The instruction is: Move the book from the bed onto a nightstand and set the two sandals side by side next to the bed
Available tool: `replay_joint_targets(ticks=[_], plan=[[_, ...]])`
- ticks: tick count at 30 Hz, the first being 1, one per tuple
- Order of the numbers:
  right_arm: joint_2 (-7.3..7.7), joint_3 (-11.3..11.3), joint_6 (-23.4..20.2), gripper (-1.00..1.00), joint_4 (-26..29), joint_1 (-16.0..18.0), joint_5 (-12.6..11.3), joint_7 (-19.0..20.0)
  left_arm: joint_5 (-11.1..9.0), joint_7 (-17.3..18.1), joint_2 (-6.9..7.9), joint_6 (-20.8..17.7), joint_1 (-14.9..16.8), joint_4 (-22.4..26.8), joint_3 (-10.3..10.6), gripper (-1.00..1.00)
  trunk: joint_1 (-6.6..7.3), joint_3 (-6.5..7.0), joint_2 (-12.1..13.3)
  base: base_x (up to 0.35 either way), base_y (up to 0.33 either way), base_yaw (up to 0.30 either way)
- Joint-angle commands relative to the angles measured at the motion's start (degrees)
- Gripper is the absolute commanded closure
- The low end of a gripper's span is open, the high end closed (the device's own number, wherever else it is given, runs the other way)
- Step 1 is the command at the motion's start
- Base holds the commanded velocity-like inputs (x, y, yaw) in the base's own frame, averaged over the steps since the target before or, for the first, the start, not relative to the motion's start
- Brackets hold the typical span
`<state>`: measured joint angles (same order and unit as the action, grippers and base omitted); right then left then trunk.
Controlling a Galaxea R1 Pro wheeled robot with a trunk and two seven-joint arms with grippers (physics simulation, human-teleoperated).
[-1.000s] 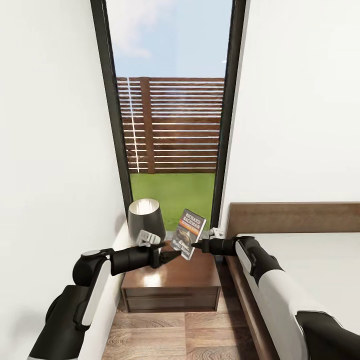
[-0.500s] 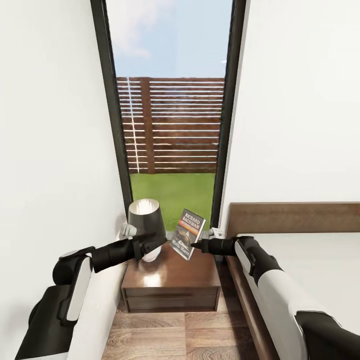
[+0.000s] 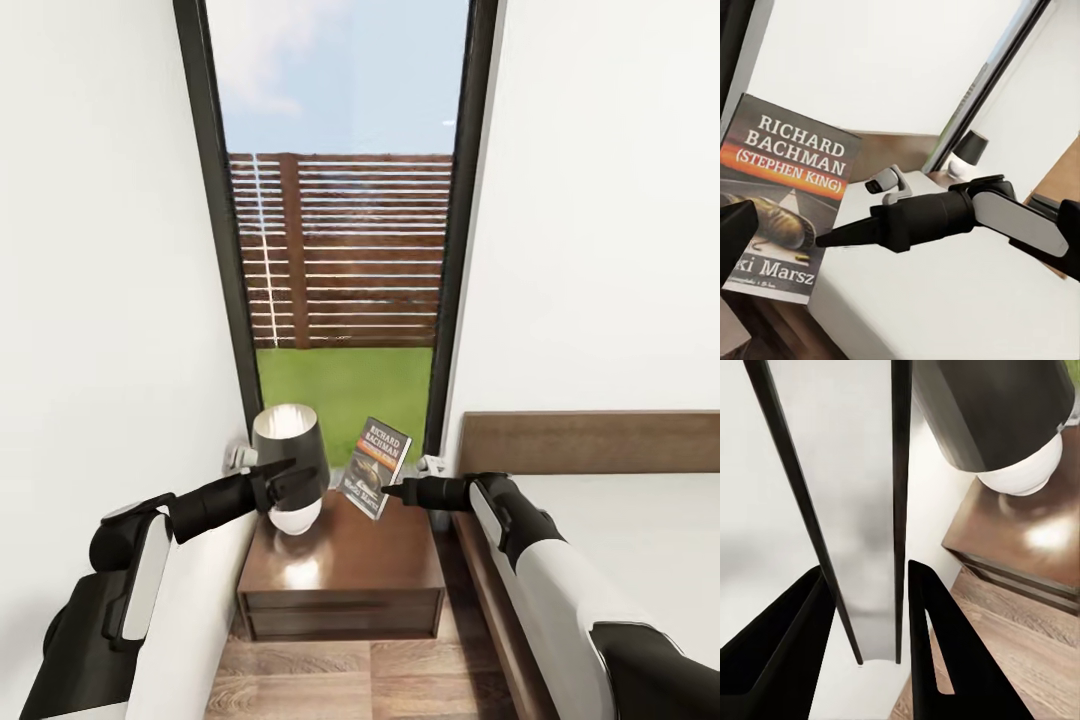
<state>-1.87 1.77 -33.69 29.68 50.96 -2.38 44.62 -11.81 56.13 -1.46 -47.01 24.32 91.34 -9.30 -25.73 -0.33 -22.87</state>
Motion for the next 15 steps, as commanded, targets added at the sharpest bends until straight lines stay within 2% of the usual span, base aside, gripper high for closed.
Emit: replay_joint_targets(ticks=[1, 6, 15], plan=[[-0.02, 0.2, -0.4, 1.00, 0.0, 0.0, -0.4, 0.1, -0.1, 0.1, -0.06, -0.2, 0.0, 0.0, -0.1, -1.00, -0.05, -0.03, 0.0, 0.303, 0.000, 0.000], [-0.04, 0.3, -0.2, 1.00, 0.1, 0.0, -0.6, 0.4, -0.1, -0.2, -0.11, 0.3, 0.0, 0.0, -0.2, -1.00, -0.05, -0.03, 0.0, 0.215, 0.000, 0.000], [0.02, 0.5, -0.2, 1.00, 0.2, 0.0, -0.7, 0.6, -0.1, -0.3, -0.20, 0.5, -0.1, 0.0, -0.3, -1.00, -0.05, -0.03, 0.0, 0.041, 0.000, 0.000]])
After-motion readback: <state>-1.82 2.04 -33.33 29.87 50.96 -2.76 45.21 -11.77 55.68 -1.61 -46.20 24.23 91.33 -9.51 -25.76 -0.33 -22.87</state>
